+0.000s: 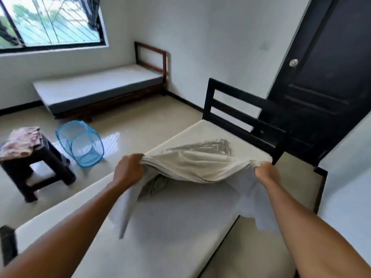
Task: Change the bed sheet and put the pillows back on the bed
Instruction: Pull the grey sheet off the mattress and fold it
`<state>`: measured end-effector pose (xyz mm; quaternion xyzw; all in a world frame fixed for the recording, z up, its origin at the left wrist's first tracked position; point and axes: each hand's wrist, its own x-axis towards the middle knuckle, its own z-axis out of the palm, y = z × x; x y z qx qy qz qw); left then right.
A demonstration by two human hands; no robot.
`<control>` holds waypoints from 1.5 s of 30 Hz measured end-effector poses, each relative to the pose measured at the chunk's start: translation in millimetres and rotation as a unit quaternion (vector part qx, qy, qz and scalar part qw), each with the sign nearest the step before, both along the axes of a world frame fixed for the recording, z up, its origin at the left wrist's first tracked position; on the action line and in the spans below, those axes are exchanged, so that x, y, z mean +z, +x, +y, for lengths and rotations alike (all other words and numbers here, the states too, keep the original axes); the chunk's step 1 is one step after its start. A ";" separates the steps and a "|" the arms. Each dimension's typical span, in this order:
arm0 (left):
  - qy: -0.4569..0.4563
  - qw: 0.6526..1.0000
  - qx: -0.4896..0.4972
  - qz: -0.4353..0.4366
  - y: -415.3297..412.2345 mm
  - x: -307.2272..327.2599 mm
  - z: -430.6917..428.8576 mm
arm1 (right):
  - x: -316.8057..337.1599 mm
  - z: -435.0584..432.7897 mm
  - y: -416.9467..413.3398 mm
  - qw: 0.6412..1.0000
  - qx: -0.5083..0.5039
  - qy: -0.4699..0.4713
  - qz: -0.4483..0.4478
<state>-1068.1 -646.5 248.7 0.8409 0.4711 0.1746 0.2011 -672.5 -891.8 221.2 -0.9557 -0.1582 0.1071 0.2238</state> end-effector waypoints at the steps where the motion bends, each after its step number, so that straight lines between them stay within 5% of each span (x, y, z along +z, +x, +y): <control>1: -0.001 0.999 -0.024 0.036 -7.5 -15.3 -11.8 | -15.9 -11.2 -9.9 0.998 0.004 -0.052 0.024; 3: -0.008 0.994 -0.070 0.087 -11.5 -34.9 -35.5 | -40.0 -25.2 -33.7 0.992 0.022 -0.106 0.057; 6: -0.025 0.986 -0.124 0.110 -5.1 -52.3 -67.7 | -64.6 -23.9 -83.6 0.984 0.116 -0.061 0.120; 9: -0.044 0.979 -0.154 0.127 8.7 -62.8 -94.2 | -63.0 -6.5 -153.5 0.920 0.348 0.021 0.179; 12: -0.073 0.970 -0.184 0.145 19.4 -66.2 -120.5 | -58.8 13.1 -222.7 0.861 0.489 0.049 0.130; 16: -0.078 0.963 -0.188 0.178 5.8 -61.8 -128.1 | -68.2 21.7 -250.8 0.851 0.520 0.057 0.043; 24: -0.014 0.926 -0.168 0.337 -56.7 -57.7 -116.0 | -42.6 10.9 -225.1 0.854 0.518 0.054 0.010; 28: 0.021 0.959 -0.112 0.259 -76.3 -46.7 -91.8 | -41.1 0.0 -200.0 0.883 0.466 0.041 0.028; 33: 0.049 0.991 -0.122 0.025 -50.3 -8.3 -92.2 | -34.2 -6.0 -197.7 0.888 0.455 -0.043 0.043; 38: 0.058 0.975 -0.211 -0.047 -3.4 21.8 -116.8 | -4.1 14.4 -243.9 0.845 0.504 0.122 0.131; 42: 0.071 0.970 -0.202 -0.113 4.0 32.9 -111.3 | 18.7 27.5 -241.2 0.858 0.428 0.283 0.005; 45: 0.106 0.962 -0.196 -0.156 6.8 43.5 -106.3 | 40.1 30.3 -231.2 0.846 0.438 0.302 -0.027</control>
